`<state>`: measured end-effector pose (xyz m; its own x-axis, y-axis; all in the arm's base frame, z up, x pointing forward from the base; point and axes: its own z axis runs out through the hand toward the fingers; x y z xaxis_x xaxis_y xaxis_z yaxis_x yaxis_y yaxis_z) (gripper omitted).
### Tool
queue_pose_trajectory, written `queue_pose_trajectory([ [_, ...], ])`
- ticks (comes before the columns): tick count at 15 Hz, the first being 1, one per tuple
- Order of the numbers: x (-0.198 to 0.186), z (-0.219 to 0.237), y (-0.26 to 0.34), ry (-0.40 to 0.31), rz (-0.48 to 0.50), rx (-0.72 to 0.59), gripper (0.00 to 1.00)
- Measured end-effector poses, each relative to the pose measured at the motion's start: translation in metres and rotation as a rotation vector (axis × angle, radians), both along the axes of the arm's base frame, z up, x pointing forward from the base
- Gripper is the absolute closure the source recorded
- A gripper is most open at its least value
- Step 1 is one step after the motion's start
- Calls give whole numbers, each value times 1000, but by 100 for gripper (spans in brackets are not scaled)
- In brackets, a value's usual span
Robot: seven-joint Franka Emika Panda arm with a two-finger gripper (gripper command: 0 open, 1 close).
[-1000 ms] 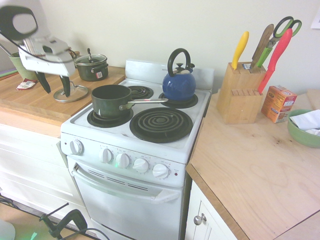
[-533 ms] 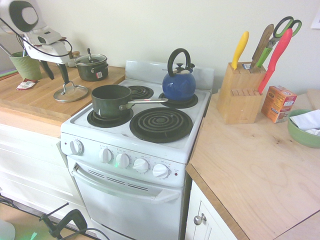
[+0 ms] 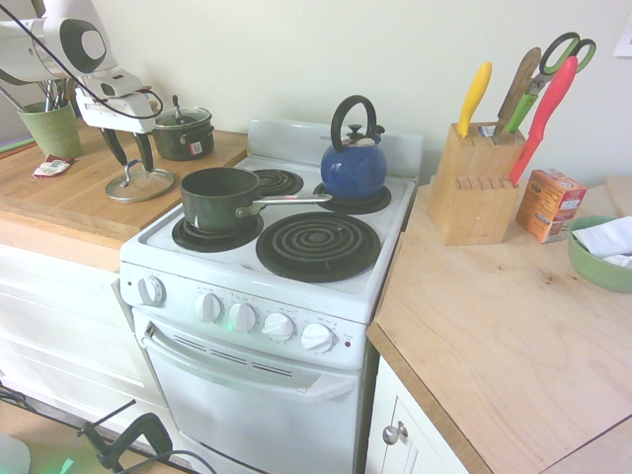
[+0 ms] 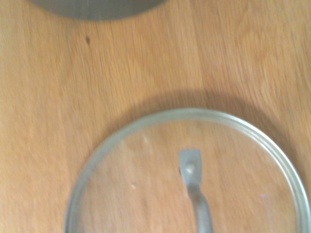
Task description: Cover the lid of the pot
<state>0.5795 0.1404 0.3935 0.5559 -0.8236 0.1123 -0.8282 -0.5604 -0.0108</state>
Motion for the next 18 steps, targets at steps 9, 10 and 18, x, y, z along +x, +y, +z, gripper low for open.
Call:
queue_pose_trajectory([
  [9,0,-16,-4,71,13,12,100],
  [10,1,-18,-1,66,19,14,100],
  [18,8,-21,4,10,23,30,100],
])
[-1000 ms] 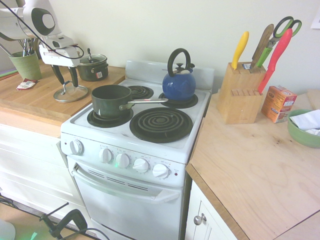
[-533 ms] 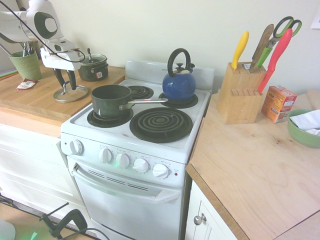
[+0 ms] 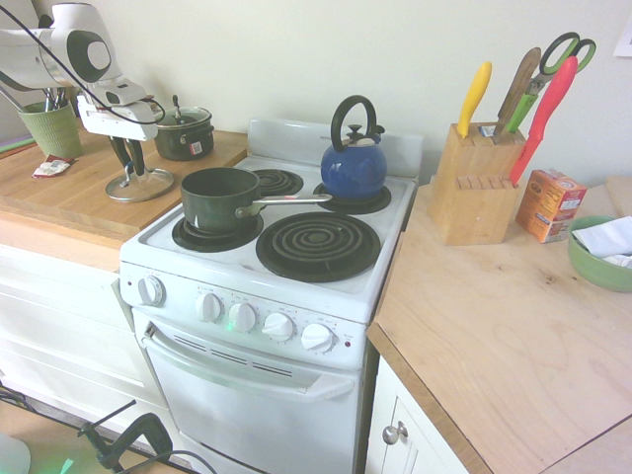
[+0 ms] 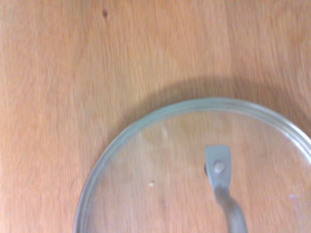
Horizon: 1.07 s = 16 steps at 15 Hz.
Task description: Cover the lid of the pot
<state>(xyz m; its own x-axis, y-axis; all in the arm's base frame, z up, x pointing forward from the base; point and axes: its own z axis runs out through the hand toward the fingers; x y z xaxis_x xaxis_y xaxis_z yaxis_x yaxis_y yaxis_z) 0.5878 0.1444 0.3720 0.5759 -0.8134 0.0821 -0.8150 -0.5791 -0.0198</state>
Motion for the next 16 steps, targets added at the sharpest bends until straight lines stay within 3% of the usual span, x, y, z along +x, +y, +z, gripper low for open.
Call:
queue_pose_trajectory([
  [10,7,2,-10,-42,-14,-4,100],
  [16,-6,90,-48,-151,-122,70,100],
])
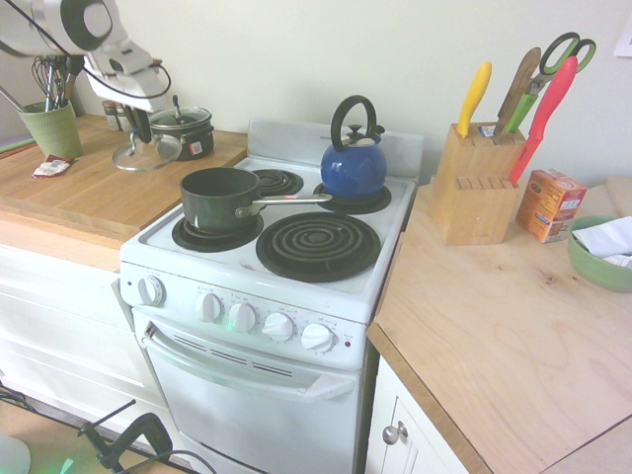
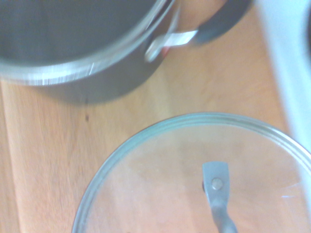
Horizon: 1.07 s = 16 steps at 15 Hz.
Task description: Cover the lid of the pot
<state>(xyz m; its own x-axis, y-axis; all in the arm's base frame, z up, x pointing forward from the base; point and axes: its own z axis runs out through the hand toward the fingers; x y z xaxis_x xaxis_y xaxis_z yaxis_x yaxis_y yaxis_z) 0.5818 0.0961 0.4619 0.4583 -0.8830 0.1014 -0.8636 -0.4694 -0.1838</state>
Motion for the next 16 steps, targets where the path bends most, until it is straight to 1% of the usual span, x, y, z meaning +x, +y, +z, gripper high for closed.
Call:
queue_pose_trajectory([
  [4,-26,71,-68,-73,-126,38,100],
  [5,-34,83,-87,-84,-161,40,100],
  [7,-51,91,-130,-86,-226,40,100],
  [9,-62,79,-171,-64,-285,38,100],
  [11,-67,53,-203,-36,-330,37,100],
  [14,-58,11,-226,-12,-365,32,100],
  [16,-52,-8,-232,-1,-374,29,100],
])
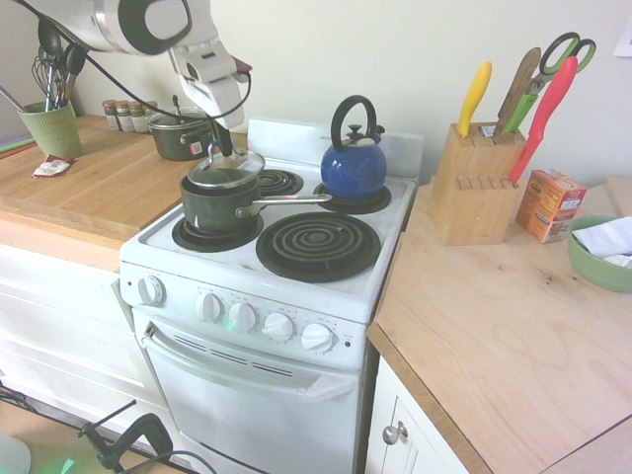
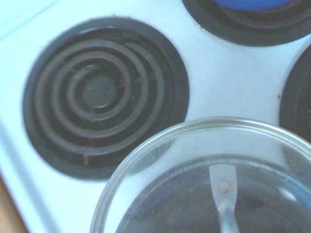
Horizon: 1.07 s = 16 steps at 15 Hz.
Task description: Cover the lid of the pot
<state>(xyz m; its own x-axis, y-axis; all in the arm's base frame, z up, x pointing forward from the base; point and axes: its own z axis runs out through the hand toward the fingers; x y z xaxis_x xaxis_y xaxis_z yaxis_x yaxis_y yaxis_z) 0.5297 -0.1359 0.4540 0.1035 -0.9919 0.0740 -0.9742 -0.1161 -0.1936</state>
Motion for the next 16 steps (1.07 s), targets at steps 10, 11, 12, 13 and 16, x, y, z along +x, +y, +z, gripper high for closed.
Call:
queue_pose_trajectory([
  [10,-6,1,-12,-4,-2,-3,100],
  [11,-8,-2,-9,2,3,-1,100],
  [12,-9,-4,-6,5,9,-2,100],
  [13,-9,-4,-3,6,14,-3,100],
  [16,-9,-4,0,7,20,-4,100],
])
